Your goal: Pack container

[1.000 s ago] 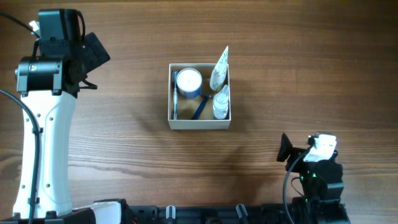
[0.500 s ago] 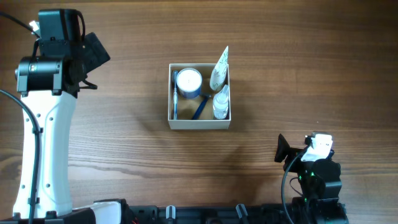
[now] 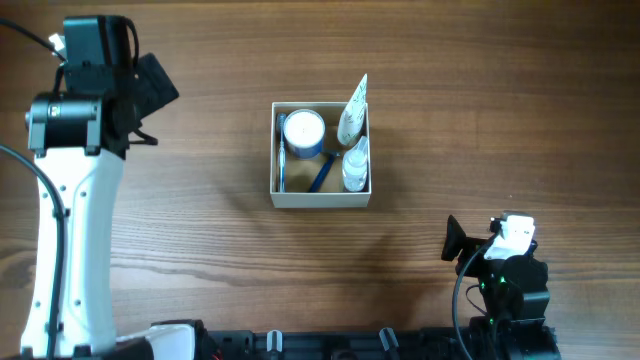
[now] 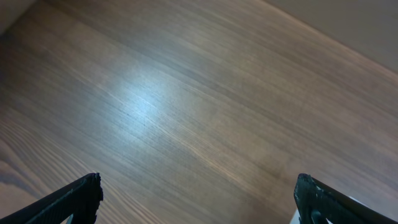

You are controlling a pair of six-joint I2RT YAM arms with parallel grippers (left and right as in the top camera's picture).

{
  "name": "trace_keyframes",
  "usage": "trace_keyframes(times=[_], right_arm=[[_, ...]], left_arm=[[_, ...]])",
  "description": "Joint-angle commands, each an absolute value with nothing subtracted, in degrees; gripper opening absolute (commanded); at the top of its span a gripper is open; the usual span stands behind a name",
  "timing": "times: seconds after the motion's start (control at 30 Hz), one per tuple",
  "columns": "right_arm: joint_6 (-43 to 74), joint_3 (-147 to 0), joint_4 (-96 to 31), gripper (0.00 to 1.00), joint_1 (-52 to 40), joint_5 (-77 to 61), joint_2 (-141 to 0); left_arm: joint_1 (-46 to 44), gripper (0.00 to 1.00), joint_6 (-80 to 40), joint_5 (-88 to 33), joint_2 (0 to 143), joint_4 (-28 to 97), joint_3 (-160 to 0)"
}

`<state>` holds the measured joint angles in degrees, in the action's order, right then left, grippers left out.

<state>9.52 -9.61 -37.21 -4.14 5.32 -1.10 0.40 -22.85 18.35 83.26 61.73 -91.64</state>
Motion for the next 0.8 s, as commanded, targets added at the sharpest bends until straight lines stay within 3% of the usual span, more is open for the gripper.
trace_keyframes(times=[0.0, 0.37, 0.77], right_arm=[[9.10, -9.56, -36.93, 1.00, -4.29, 4.40, -0.43], [9.13, -9.56, -36.93, 1.00, -4.29, 4.40, -0.43], [9.10, -9.56, -36.93, 1.00, -4.29, 4.40, -0.43]], left_arm=[[-1.30, 1.00, -22.85, 20.82, 74.26, 61.49, -87.02], [-0.89, 1.00, -22.76, 13.96, 42.98, 42.22, -50.92], [1.78, 1.00, -22.83, 9.78, 14.06, 41.50, -22.98]])
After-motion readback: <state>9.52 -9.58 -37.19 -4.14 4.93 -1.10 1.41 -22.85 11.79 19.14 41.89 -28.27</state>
